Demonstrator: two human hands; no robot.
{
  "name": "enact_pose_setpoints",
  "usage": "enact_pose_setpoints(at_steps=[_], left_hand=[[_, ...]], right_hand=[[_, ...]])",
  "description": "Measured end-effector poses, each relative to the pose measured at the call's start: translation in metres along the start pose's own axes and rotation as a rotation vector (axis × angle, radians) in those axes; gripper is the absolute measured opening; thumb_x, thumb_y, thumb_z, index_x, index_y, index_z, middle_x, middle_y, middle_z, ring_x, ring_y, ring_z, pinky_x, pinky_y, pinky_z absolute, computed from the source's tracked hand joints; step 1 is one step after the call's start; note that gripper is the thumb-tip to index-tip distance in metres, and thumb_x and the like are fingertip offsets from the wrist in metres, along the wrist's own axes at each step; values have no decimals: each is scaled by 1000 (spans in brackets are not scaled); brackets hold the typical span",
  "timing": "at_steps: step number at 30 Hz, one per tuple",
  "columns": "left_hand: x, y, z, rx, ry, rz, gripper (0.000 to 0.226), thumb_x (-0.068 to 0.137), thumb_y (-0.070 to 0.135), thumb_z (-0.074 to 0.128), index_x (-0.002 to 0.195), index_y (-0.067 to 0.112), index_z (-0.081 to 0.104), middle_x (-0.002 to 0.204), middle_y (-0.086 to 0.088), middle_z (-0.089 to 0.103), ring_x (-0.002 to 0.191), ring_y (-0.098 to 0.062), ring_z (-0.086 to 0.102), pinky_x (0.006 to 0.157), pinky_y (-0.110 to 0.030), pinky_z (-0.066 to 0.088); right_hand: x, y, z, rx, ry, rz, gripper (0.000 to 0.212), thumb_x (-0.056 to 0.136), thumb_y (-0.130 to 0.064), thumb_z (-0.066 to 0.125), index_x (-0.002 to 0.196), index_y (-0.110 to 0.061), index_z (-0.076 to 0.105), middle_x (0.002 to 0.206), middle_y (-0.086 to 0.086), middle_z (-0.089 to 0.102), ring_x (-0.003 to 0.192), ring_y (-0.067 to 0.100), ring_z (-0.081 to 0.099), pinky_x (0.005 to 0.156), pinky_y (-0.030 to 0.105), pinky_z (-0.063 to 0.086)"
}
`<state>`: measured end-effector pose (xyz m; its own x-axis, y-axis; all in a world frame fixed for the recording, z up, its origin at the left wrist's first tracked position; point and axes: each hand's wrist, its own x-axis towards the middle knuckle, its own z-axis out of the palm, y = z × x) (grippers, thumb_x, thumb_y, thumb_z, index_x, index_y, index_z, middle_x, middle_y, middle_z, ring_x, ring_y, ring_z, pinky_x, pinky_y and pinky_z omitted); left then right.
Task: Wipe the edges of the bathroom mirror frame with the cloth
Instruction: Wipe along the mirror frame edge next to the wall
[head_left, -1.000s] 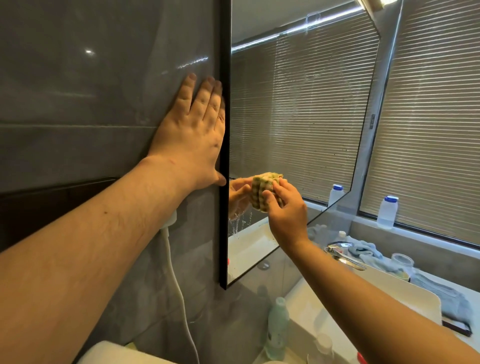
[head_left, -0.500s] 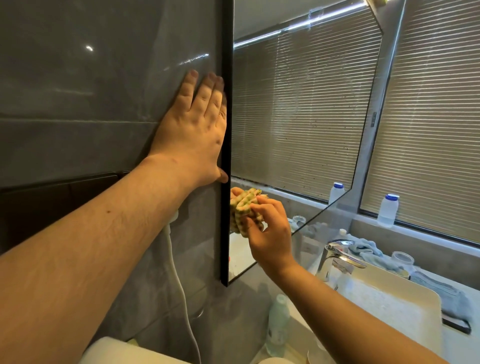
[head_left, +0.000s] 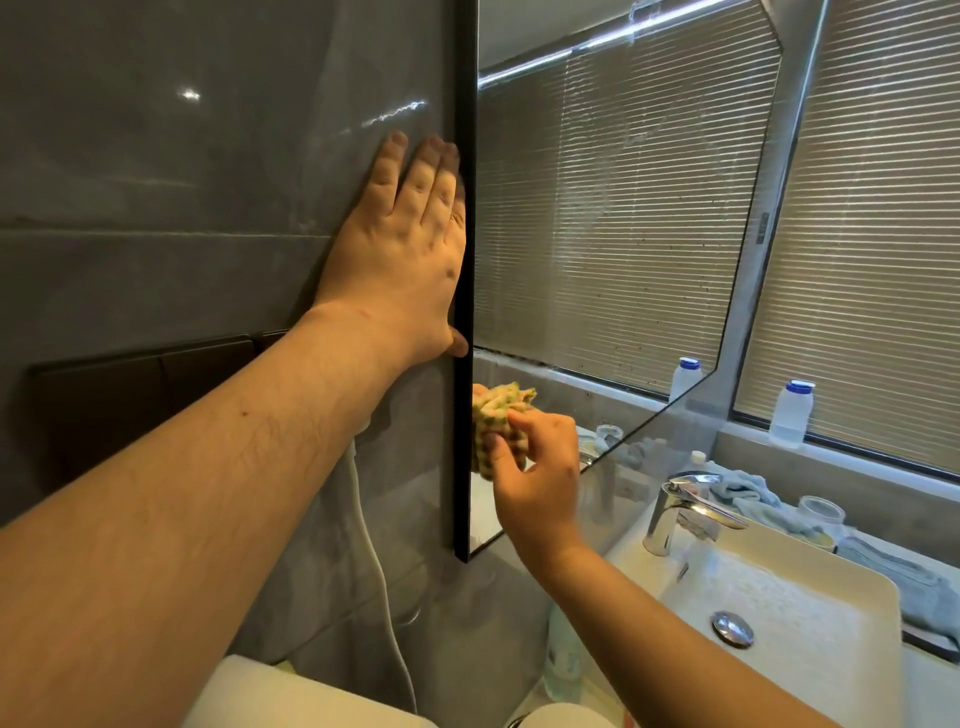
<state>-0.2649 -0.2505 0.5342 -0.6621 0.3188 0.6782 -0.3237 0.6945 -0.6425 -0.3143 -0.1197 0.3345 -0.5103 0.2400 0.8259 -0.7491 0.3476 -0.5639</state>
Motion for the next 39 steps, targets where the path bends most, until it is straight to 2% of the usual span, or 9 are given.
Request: enact_pose_setpoints(at_steps=[3, 13, 18, 22, 25, 30, 33, 35, 39], left_hand=[[-2, 3, 1, -22, 15, -7, 127, 72, 88, 35, 150, -4, -3, 160, -25, -6, 149, -39, -6, 118, -57, -6], [-18, 16, 4, -51, 72, 8, 106, 84, 70, 42, 150, -5, 8, 159, -27, 6, 148, -41, 4, 118, -60, 0], [-19, 17, 4, -44, 79, 6, 106, 84, 69, 44, 150, -5, 9, 159, -27, 6, 148, -41, 4, 118, -61, 2], [-19, 16, 4, -45, 82, 6, 108, 82, 71, 44, 150, -5, 9, 159, -27, 6, 148, -40, 5, 118, -60, 4], [-20, 16, 5, -44, 81, 8, 107, 84, 71, 41, 151, -4, 7, 160, -26, 4, 149, -40, 3, 119, -59, 3], [-20, 15, 4, -47, 68, 0, 107, 83, 71, 42, 151, -4, 6, 160, -26, 3, 149, -39, 2, 119, -59, 2], [-19, 15, 5, -46, 63, 1, 110, 81, 74, 41, 151, -4, 5, 160, -25, 2, 149, -39, 1, 119, -58, 1], [-19, 16, 6, -35, 39, 1, 118, 77, 80, 40, 150, -5, 1, 160, -25, -2, 149, -40, -2, 119, -59, -1], [-20, 19, 7, -25, 14, 0, 125, 74, 84, 39, 150, -6, -4, 159, -27, -6, 148, -41, -6, 118, -59, -4]], right_hand=[[-3, -2, 3, -12, 14, -54, 22, 80, -10, 69, 102, -8, 71, 104, 3, 55, 104, -12, 50, 88, 6, 42], [-27, 15, 1, 26, -22, -17, 21, 79, -8, 69, 100, -6, 71, 105, 3, 55, 105, 1, 53, 89, 21, 50], [-75, 34, -9, -43, -146, 56, 19, 75, -6, 71, 93, -10, 69, 103, 1, 53, 103, -8, 51, 91, 6, 39], [-91, 34, -8, -38, -182, 97, 18, 75, -2, 69, 89, -12, 66, 106, -5, 51, 104, -7, 50, 90, 4, 38], [-85, 32, -6, -15, -149, 145, 25, 76, -1, 66, 88, -23, 62, 107, -9, 52, 103, -5, 52, 90, 7, 40], [-49, 66, -8, -16, -11, 527, 17, 87, -5, 63, 93, -21, 63, 105, 8, 61, 89, 13, 62, 81, 28, 53], [-30, 84, -13, 11, 51, 730, 13, 90, -14, 66, 100, -21, 62, 105, 9, 66, 88, 17, 64, 84, 39, 57], [-24, 88, -14, 138, 119, 854, 14, 91, -13, 66, 104, -15, 63, 103, 9, 68, 90, 20, 66, 83, 38, 57], [-25, 84, -12, 290, 201, 962, 19, 94, -12, 65, 110, -4, 61, 95, 10, 68, 79, 15, 64, 66, 23, 51]])
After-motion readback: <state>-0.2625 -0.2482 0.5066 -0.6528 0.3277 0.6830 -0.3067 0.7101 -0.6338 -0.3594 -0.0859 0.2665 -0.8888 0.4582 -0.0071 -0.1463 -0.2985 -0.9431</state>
